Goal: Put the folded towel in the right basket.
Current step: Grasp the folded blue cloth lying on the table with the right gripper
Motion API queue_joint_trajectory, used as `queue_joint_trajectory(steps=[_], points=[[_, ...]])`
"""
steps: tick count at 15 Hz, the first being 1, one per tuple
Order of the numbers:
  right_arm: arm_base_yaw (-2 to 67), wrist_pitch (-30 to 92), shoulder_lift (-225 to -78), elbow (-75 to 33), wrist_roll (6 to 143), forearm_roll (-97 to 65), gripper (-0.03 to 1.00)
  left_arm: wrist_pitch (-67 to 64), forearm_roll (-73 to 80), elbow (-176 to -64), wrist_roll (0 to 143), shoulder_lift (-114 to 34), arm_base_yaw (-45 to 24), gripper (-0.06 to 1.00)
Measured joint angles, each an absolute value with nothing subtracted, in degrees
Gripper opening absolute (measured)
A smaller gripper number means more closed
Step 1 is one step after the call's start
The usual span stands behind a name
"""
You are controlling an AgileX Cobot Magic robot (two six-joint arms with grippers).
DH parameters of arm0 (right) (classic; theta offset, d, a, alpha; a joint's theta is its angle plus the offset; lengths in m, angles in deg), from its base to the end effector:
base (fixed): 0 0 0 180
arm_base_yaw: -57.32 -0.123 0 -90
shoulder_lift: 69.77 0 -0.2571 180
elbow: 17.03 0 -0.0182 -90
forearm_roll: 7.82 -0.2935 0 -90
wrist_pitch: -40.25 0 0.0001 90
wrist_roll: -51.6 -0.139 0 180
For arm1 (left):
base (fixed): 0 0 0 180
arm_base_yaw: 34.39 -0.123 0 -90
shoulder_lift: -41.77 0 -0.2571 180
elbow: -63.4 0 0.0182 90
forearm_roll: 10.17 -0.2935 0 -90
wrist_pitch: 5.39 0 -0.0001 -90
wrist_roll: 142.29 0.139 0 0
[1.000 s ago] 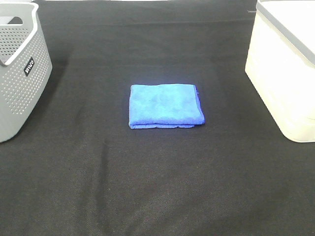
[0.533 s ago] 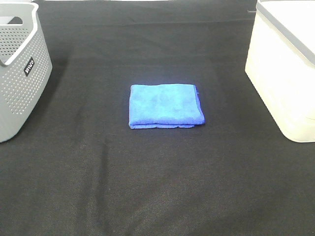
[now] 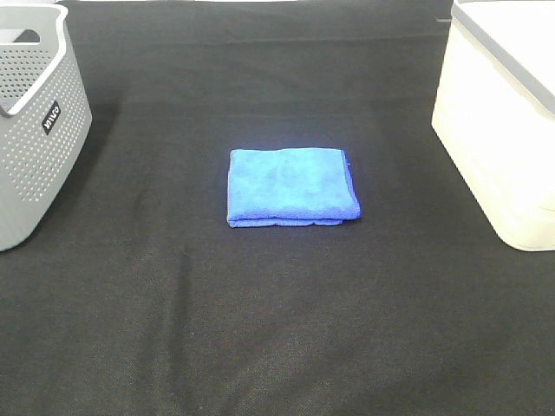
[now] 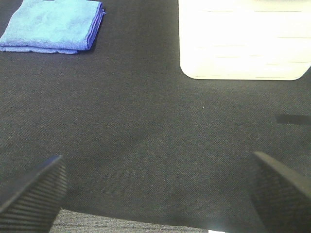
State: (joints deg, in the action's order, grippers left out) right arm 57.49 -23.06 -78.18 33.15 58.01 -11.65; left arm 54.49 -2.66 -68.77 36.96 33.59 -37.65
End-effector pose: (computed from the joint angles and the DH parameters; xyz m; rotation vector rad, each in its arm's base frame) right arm 0.1045 0.0080 0.2558 -0.1190 2.1222 0.0133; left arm 0.1038 -0.0098 0.2788 -0.0653 2.0171 -0.1285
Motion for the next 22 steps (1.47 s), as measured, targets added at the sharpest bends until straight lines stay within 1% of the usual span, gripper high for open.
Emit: queue_joint_trajectory(steps=[5, 6, 8, 10, 14, 18, 20, 22], points=[[57.49, -23.12, -79.09, 31.49, 59.62, -11.31, 0.98, 54.49, -2.66, -68.77, 36.96, 33.59, -37.65, 0.97], [57.49, -24.32, -82.99, 29.20, 59.79, -11.31, 0.98, 54.49, -2.66, -68.77, 36.96, 33.59, -37.65, 0.97], [57.49, -29.42, -99.61, 19.17, 58.47, -12.97, 0.98, 54.49, -2.66, -68.77, 36.96, 33.59, -37.65, 0.97], [57.49, -29.42, -112.33, 10.12, 57.33, -15.21, 0.98, 54.49, -2.66, -68.77, 36.96, 33.59, -37.65, 0.97], [57.49, -29.36, -128.20, -2.31, 56.98, -17.27, 0.98, 54.49, -2.66, -68.77, 36.96, 33.59, -37.65, 0.97], [57.49, -29.31, -135.93, -4.61, 56.52, -21.34, 0.98, 54.49, -2.66, -68.77, 36.96, 33.59, -37.65, 0.97], [57.32, -28.56, -145.73, -4.84, 57.21, -27.81, 0.98, 54.49, -2.66, -68.77, 36.96, 33.59, -37.65, 0.97], [54.16, -21.34, -155.53, -7.41, 58.13, -31.08, 0.96, 54.49, -2.66, -68.77, 36.96, 33.59, -37.65, 0.97]])
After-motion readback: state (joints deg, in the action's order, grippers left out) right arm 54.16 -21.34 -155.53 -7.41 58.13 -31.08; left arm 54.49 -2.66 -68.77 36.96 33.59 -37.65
